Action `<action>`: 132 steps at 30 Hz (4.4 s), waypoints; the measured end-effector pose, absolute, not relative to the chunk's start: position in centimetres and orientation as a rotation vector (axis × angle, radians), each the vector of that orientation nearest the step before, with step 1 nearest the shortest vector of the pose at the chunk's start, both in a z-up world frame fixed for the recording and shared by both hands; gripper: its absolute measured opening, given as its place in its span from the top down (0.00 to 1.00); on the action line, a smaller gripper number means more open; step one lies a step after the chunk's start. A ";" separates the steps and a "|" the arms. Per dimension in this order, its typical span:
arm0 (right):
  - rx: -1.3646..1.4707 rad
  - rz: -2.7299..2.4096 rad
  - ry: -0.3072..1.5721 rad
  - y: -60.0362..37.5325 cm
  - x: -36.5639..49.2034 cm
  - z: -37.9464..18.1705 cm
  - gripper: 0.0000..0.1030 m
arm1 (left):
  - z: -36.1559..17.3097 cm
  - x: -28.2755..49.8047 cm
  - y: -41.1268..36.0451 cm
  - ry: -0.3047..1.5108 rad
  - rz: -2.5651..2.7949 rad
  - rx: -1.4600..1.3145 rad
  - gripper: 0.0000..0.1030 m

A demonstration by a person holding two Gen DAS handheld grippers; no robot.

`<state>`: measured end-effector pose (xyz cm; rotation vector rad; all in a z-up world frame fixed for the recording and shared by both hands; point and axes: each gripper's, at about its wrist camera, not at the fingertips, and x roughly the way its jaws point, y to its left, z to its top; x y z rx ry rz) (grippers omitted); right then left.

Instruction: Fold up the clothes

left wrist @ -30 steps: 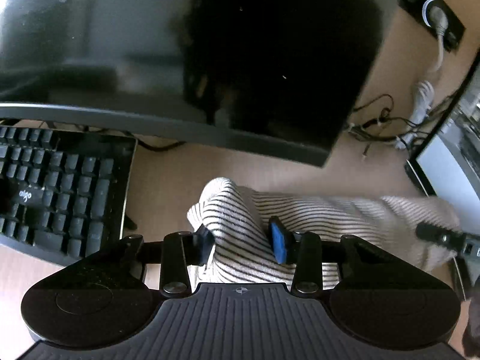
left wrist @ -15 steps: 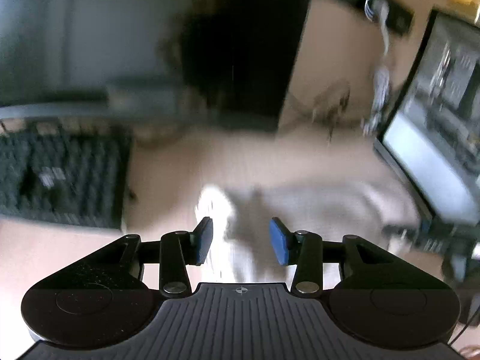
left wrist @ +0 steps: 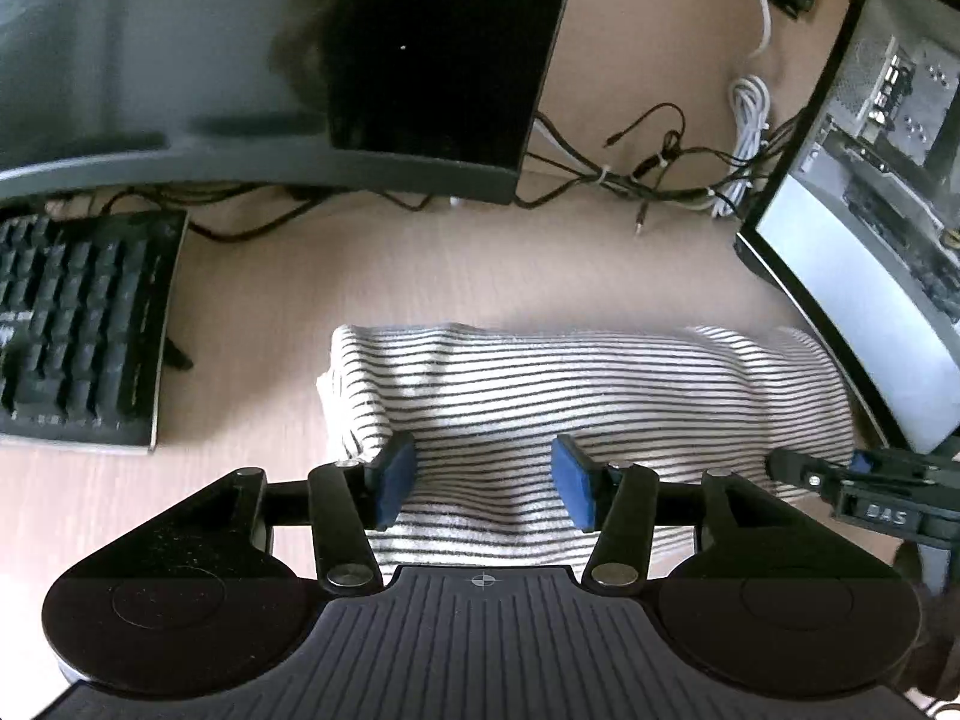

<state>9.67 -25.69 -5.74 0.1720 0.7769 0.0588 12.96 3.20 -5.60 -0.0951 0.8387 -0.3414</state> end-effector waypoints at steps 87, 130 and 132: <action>0.050 -0.070 0.418 -17.6 -11.6 1.0 0.00 | -0.8 -12.2 -2.8 0.506 -0.080 0.036 0.00; 0.088 -0.057 0.463 -18.5 -10.8 0.4 0.00 | -1.7 -11.2 -3.7 0.555 -0.073 0.014 0.00; 0.089 -0.054 0.465 -18.7 -10.6 0.3 0.00 | -1.8 -10.7 -3.8 0.568 -0.073 0.003 0.00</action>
